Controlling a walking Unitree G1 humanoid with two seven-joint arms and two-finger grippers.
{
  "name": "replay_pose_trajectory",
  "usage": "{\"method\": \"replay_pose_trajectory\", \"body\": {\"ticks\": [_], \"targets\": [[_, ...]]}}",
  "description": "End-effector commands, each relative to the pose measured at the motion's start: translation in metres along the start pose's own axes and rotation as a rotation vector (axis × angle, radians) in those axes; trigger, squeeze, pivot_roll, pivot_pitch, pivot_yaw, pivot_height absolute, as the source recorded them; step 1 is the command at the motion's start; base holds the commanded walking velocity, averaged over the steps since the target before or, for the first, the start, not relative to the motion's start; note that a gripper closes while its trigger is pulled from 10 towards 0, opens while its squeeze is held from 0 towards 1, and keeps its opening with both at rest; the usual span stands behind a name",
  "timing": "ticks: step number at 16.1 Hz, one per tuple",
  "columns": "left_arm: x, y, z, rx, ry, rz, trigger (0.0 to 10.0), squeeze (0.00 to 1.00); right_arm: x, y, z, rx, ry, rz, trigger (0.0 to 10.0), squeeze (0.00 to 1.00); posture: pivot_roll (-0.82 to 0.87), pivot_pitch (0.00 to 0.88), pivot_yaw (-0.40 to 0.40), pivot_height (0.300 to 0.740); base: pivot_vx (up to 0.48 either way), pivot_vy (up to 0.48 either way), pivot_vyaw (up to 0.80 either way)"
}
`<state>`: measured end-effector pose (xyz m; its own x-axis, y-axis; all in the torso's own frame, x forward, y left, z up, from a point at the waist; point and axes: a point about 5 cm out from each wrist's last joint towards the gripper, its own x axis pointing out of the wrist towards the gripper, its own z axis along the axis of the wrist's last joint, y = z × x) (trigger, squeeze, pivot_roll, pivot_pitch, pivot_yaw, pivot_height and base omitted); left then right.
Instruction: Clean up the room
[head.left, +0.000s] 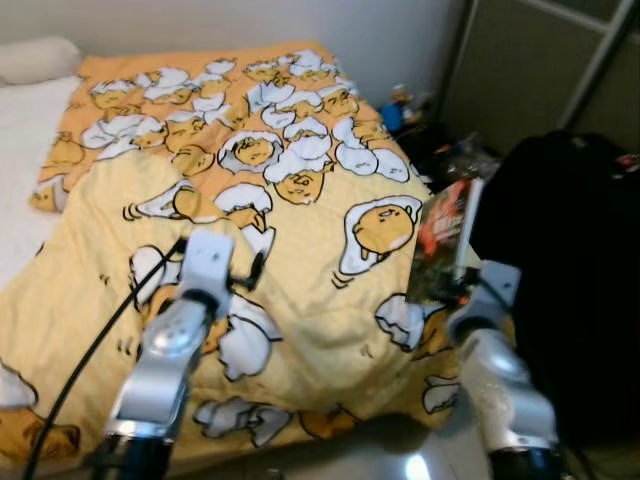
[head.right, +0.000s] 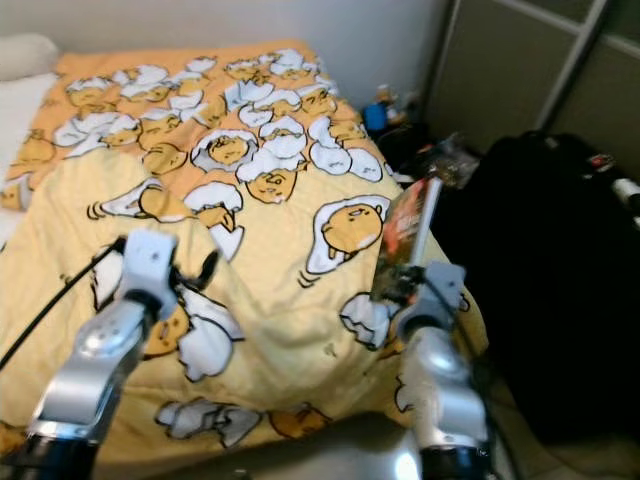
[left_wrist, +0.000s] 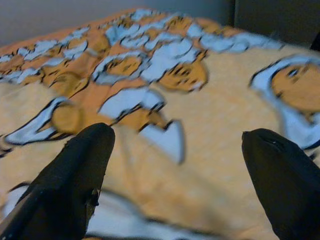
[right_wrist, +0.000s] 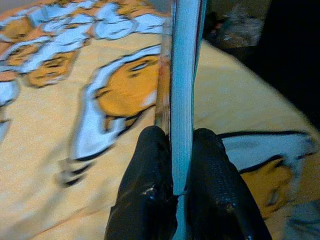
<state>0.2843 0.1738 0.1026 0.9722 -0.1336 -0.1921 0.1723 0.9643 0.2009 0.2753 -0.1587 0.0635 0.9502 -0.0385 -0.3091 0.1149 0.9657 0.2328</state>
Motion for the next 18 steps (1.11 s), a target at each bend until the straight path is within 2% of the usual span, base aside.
{"method": "replay_pose_trajectory", "body": {"ticks": [1,11,18], "targets": [[0.001,-0.002,0.005,0.009,-0.021,-0.008,10.0,0.0,0.003,0.002,0.015,-0.011,-0.067,0.014,10.0,0.0,-0.05,0.0,0.028,0.74,0.0,0.48,0.0],[0.003,-0.001,0.006,0.012,-0.027,-0.01,10.0,0.0,0.004,0.008,0.02,-0.018,-0.097,0.045,10.0,0.0,-0.05,0.0,0.029,0.74,0.0,0.48,0.0],[0.003,0.0,0.006,0.015,-0.026,-0.011,10.0,0.0,0.005,0.014,0.021,-0.064,-0.104,0.101,10.0,0.0,-0.04,0.0,0.031,0.74,0.0,0.48,0.0]]}}
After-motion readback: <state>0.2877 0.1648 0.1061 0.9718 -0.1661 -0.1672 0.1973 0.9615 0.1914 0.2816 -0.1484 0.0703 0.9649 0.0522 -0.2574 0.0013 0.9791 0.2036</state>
